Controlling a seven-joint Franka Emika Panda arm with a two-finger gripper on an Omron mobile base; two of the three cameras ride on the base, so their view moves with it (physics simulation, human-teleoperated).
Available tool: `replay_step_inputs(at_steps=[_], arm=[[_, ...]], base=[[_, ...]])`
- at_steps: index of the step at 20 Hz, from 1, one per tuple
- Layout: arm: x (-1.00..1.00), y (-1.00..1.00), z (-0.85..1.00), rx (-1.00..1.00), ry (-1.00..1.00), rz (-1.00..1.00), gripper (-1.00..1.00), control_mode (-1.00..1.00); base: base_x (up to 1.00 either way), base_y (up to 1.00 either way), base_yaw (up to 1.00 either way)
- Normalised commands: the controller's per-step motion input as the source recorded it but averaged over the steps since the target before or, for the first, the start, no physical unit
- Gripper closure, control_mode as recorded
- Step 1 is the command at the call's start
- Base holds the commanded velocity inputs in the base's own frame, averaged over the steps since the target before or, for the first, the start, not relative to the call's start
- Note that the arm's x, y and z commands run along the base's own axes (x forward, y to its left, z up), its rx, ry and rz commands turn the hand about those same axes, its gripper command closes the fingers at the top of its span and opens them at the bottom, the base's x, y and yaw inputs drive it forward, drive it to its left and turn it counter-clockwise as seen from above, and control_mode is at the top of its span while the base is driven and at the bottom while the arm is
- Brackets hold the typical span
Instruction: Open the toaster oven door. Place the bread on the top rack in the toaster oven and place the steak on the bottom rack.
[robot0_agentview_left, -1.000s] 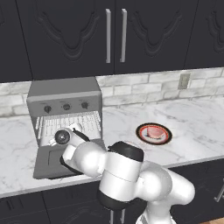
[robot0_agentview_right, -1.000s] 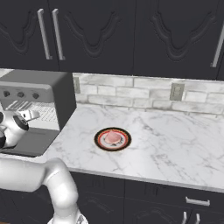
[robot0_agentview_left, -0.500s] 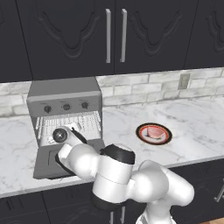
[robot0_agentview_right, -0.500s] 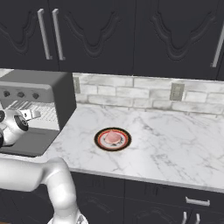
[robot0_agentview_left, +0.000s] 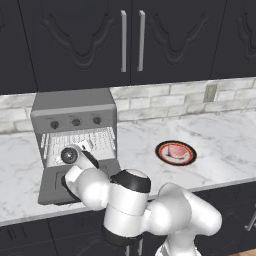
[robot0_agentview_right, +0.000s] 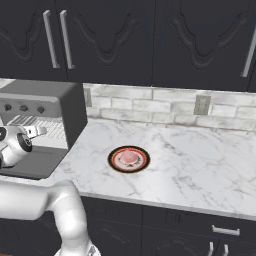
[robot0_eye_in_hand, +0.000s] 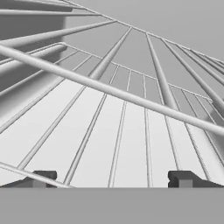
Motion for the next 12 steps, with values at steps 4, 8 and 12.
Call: replay_step_inputs(at_steps=[4, 8, 12], arm=[[0.29, 0.00, -0.02, 0.00, 0.04, -0.01, 1.00, -1.00], [0.07, 0.00, -0.14, 0.01, 0.11, 0.00, 1.00, -1.00], [0.00, 0.00, -0.19, 0.01, 0.18, 0.00, 1.00, -1.00]], base=[[0.00, 0.00, 0.00], [0.00, 0.00, 0.00], [0.00, 0.00, 0.00]])
